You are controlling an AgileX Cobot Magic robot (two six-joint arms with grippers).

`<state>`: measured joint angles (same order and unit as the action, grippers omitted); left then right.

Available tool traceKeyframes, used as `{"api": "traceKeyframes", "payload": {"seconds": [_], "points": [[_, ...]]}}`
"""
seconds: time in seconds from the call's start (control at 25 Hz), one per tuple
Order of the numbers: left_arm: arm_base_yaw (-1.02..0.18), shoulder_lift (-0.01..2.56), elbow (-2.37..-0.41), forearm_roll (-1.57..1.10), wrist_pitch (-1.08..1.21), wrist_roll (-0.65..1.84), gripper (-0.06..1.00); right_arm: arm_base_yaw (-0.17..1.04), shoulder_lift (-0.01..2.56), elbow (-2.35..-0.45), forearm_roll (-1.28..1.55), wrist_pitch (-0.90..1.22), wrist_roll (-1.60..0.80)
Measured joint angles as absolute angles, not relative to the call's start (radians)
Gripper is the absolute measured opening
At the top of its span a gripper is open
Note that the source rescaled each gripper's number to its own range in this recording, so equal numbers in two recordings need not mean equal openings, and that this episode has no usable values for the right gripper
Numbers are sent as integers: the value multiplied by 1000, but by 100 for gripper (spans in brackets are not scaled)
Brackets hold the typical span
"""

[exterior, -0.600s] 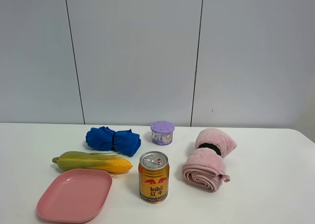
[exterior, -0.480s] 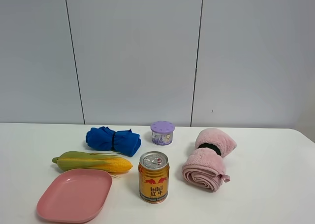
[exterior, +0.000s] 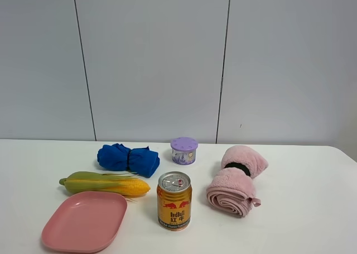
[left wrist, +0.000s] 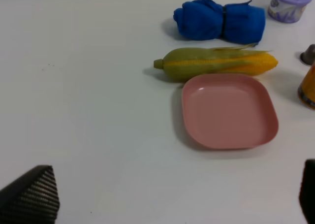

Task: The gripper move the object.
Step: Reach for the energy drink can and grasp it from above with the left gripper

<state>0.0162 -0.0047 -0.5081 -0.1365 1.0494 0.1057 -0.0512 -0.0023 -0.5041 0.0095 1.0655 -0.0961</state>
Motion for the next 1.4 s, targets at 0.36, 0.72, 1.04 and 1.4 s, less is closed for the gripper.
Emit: {"api": "traceKeyframes", "payload": {"seconds": [0.36, 0.72, 1.04, 1.4], "points": [[16, 26, -519, -239, 1047, 106, 100, -51, -2, -504, 9, 1066, -96], [16, 426, -714, -307, 1046, 173, 100, -51, -2, -504, 9, 1066, -96], [16, 867, -943, -312, 1014, 305, 100, -51, -2, -504, 9, 1066, -96], [-108, 1231, -1203, -312, 934, 327, 100, -51, -2, -504, 9, 1066, -96]]}}
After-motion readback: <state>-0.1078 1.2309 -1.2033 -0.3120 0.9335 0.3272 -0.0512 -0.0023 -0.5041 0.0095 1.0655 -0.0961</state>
